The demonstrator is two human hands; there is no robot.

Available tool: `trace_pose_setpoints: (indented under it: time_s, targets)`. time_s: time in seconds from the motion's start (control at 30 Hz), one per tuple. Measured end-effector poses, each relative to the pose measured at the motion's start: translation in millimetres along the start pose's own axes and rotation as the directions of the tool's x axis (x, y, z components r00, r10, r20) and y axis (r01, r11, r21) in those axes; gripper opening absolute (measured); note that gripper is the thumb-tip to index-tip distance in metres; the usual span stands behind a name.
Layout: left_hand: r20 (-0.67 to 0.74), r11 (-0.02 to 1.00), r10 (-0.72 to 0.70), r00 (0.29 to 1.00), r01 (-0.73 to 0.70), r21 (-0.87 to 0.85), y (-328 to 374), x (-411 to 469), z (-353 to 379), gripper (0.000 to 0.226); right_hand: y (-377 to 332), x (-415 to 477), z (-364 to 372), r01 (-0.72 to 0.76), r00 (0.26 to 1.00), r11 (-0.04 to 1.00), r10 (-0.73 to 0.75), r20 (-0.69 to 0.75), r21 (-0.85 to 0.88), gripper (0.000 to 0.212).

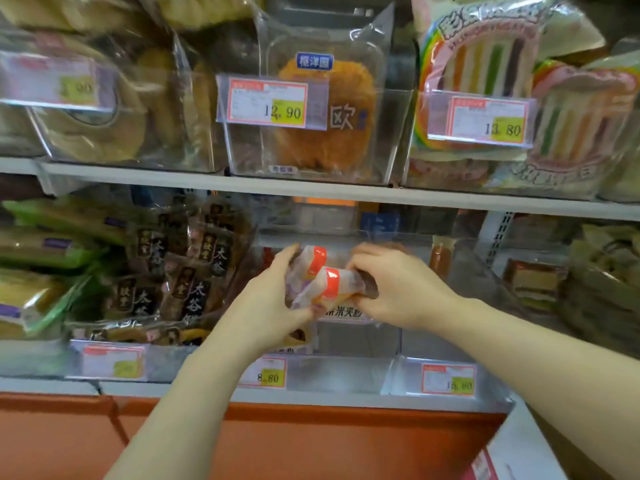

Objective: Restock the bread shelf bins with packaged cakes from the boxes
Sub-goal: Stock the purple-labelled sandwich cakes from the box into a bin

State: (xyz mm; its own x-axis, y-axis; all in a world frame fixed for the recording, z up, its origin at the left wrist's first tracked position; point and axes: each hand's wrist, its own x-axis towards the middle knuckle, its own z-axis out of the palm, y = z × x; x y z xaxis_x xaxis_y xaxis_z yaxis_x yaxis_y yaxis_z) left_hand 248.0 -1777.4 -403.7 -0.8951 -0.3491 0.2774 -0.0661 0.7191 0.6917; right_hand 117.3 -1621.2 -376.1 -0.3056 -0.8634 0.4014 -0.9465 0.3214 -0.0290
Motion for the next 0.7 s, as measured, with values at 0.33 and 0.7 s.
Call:
trace_pose_setpoints:
  time_s: [0.33,0.7]
  targets:
    - [0.194,0.932,-0.167,0.967,0.091,0.35,-40.4,2.8,-23.1,0.085,-16.9,29.7,35.9,-0.056,0.95,0.982,-0.004,0.313,0.182,0.02]
    - [0.092,0.766,-0.012,0.996,-0.05,0.641,-50.9,-1.0,-36.5,0.055,-33.2,58.6,62.3,-0.087,0.828,0.978,-0.034,0.56,0.188,0.045]
